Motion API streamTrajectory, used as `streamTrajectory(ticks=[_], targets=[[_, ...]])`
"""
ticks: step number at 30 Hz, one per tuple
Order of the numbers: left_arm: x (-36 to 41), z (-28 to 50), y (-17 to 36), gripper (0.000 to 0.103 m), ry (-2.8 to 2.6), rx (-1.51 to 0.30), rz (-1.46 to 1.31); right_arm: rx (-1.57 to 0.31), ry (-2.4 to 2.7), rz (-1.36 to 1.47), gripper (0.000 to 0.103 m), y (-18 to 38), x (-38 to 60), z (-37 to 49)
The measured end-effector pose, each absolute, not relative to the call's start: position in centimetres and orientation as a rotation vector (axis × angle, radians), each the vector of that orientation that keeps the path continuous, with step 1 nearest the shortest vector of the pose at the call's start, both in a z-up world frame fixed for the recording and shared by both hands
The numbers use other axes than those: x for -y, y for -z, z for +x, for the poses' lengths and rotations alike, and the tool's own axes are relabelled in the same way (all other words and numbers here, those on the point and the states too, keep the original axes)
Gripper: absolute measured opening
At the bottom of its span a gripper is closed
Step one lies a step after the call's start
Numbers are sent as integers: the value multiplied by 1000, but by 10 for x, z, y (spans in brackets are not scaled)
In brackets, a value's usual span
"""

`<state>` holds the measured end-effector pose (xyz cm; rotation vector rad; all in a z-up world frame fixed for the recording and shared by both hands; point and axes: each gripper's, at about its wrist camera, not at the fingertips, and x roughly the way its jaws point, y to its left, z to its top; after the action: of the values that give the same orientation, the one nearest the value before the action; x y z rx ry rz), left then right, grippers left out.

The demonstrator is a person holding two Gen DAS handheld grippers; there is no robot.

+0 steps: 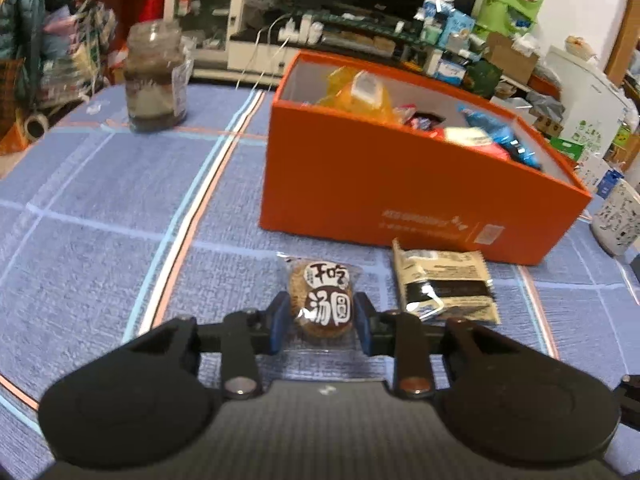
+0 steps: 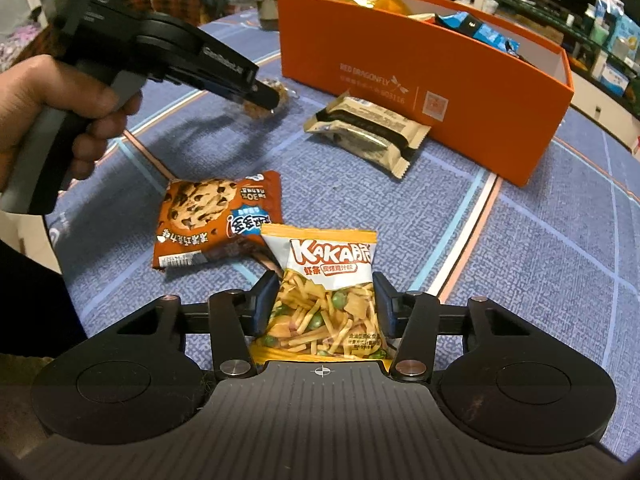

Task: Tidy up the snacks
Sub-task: 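Grasp and lift the round pastry with the left gripper while the right gripper lifts the KAKA bag, then carry the round pastry and KAKA bag over the orange box with both grippers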

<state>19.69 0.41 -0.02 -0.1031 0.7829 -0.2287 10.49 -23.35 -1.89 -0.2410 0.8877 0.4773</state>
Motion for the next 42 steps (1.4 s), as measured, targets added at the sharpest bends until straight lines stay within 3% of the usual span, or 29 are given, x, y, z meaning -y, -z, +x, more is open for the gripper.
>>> streamTrajectory(ticks=[8, 17, 42], targets=[[1, 176, -25, 30, 249, -692, -11, -853, -424, -304, 30, 14, 233, 99], [6, 162, -33, 30, 269, -672, 43, -649, -254, -302, 29, -18, 237, 94], [5, 151, -39, 29, 206, -674, 100, -693, -179, -253, 29, -24, 227, 107]])
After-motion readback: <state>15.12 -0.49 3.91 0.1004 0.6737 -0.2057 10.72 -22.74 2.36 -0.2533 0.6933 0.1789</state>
